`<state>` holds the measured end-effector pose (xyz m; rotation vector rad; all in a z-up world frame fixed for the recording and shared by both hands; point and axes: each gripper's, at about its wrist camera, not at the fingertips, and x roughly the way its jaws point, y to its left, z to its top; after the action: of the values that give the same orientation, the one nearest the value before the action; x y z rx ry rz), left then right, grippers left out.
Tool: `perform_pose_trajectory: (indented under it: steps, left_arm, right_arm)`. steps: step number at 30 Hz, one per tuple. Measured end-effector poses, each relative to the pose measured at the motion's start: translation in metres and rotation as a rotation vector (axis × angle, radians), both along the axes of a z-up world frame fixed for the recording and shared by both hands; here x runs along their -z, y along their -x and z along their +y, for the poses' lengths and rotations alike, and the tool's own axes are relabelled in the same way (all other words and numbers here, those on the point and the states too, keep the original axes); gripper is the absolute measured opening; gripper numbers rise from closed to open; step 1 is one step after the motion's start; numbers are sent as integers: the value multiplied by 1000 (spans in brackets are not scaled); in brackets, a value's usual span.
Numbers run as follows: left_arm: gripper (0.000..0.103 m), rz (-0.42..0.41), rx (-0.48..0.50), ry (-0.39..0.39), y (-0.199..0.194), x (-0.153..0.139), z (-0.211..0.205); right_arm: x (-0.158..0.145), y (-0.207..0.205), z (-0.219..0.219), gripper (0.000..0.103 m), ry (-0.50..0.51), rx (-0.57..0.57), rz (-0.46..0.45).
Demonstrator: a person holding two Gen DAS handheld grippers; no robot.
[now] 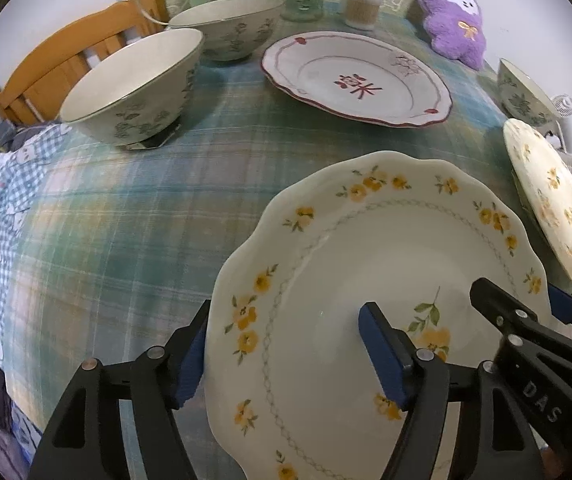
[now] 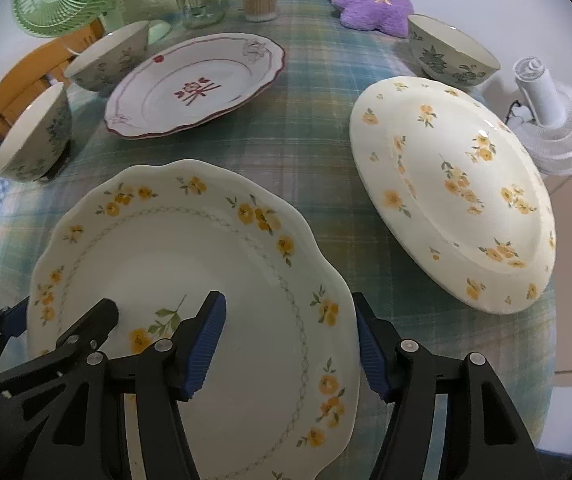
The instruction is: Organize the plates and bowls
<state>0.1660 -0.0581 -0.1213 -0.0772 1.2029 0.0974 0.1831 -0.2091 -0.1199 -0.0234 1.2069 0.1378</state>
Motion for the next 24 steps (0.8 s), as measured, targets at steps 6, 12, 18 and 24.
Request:
perform_pose_trajectory:
  steps: [6,12,18,24]
  left_arm:
    - [78,-22,-61,-25,12,-10,0]
    - [82,-61,-67,-31,21,-31,0]
    - [82,-127,4,-7,24,-54,-8]
    - [90,-174,91,7,25,-71,-33]
  right_arm:
    - [-11,4,-9,76,-61,-44,-39]
    - [-35,13,-17,83,-89,-20,-113]
    - [-64,29,-31,83,-68,73,-184]
    - [-86,46,-63,83,-35,190,-236]
